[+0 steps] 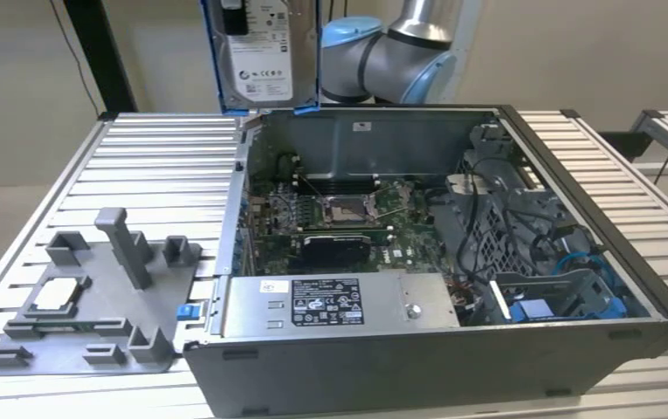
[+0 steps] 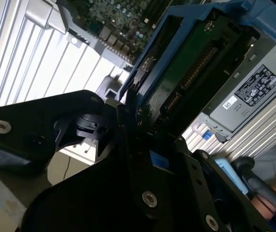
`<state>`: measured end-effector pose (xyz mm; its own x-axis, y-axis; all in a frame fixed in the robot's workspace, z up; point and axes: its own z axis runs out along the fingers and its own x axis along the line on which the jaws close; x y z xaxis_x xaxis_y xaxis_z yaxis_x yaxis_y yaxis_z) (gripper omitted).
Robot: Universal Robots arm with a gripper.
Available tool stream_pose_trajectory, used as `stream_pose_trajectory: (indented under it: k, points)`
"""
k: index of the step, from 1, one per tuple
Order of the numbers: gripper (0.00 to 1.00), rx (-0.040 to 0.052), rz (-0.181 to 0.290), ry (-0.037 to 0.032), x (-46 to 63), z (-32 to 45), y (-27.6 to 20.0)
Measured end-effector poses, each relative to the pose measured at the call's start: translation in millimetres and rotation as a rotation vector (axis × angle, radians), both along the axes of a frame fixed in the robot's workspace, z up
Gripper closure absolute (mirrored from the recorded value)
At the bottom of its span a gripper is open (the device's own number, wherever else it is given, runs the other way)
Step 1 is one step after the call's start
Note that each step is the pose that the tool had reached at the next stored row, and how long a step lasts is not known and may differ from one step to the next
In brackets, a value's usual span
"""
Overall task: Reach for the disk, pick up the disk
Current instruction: 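Pick up the disk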
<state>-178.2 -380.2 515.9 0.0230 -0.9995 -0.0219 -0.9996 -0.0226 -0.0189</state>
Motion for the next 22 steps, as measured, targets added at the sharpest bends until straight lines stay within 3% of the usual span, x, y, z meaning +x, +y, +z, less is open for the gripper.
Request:
stream_pose_trajectory:
  k: [22]
  points:
    - [1.0, 0.0003, 0.013, 0.0, 55.6, 0.0, -2.5]
